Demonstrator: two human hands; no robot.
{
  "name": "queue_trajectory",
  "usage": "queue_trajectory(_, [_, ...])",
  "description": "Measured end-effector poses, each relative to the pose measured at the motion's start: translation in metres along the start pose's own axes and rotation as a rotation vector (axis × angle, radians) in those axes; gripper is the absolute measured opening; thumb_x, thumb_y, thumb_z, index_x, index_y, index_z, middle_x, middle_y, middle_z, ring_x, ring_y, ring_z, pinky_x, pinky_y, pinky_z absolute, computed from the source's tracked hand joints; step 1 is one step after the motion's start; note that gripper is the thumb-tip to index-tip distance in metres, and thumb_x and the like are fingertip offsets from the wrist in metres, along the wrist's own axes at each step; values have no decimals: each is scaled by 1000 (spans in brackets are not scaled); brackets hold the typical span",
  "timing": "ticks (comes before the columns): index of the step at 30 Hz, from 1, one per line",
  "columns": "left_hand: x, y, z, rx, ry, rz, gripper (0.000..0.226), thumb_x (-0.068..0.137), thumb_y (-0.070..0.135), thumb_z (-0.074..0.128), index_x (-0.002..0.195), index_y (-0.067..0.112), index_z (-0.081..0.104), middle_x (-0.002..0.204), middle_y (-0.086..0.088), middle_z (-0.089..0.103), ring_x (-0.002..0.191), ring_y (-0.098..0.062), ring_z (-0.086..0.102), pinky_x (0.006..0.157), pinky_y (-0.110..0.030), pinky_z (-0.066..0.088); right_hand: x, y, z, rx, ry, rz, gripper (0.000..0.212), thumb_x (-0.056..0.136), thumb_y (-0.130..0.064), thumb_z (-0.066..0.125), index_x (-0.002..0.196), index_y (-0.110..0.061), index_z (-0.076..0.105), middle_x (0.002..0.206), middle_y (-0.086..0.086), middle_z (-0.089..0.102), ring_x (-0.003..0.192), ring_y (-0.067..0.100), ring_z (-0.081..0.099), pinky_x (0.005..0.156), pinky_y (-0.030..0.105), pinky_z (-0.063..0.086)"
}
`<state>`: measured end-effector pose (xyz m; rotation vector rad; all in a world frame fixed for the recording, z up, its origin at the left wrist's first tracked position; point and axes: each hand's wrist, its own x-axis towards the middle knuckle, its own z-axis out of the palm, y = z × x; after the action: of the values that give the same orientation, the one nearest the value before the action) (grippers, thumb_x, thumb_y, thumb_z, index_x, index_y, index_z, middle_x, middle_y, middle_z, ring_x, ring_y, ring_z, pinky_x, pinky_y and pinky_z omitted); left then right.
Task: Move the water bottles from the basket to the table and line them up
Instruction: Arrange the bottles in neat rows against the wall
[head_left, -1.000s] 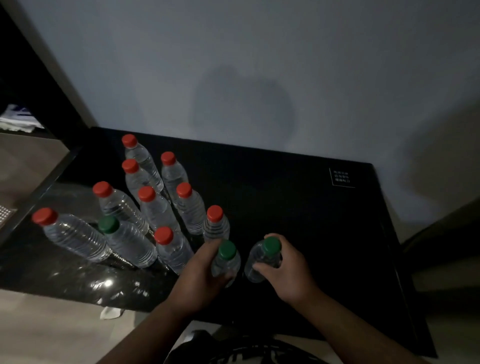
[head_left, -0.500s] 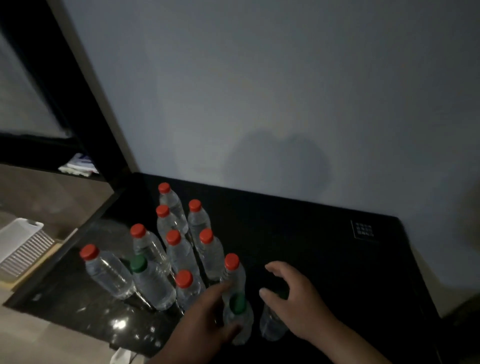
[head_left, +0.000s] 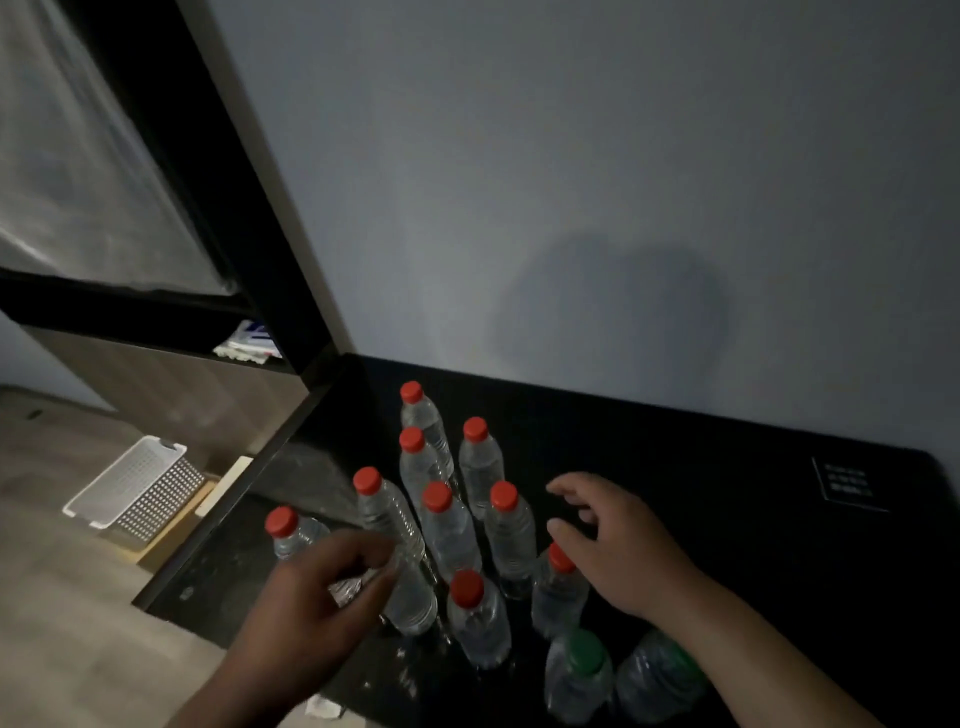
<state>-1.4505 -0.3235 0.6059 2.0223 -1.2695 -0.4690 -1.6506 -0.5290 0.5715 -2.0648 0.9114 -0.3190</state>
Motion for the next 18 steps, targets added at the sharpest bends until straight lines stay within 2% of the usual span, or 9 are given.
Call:
queue_trajectory(3, [27,-22,-23,64,-19,65,27,76,46,57,99,36,68,99,21,69,90,-2,67,77,-31,56,20,-6,14,-54,8,28,38,90,-32,61,127,-36,53,115,-27,43,110,-5,44,96,21,41])
queue_trajectory(5, [52,-37,-37,82,-35,103,28,78,46,57,101,34,68,101,22,68,90,0,67,76,-33,56,36,-16,26,-75,29,54,38,90,-33,61,127,-36,53,115,-27,44,110,-5,46,97,21,42])
queue_trajectory(7, [79,-51,-53,100,-55,131,30,78,50,55,103,36,64,103,26,65,89,4,65,76,-22,53,52,-25,40,-113,36,73,38,90,-36,59,126,-40,51,115,-29,44,110,-8,46,95,19,42])
queue_trajectory(9, [107,-67,-69,138,-79,171,32,77,53,52,105,39,58,105,33,60,92,8,61,73,-8,46,69,-34,50,-143,37,101,37,90,-36,59,126,-42,49,114,-32,43,104,-11,47,86,11,40])
queue_trajectory(11, [138,-87,-80,167,-127,191,36,76,55,52,109,41,58,100,38,58,96,11,58,75,-6,46,85,-43,58,-168,40,126,36,91,-33,59,124,-43,49,113,-32,43,101,-15,47,80,8,40])
queue_trajectory(15, [203,-127,-85,233,-261,228,36,83,38,68,117,32,61,111,17,64,97,0,63,82,-25,53,117,-48,70,-227,111,155,40,90,-29,60,129,-34,50,122,-22,47,110,-9,44,95,13,37])
queue_trajectory(18, [248,-132,-77,300,-399,295,40,84,34,68,123,34,58,119,17,60,101,-1,60,88,-28,52,135,-45,75,-263,126,205,49,91,-31,60,137,-30,44,133,-16,45,117,-3,43,99,15,33])
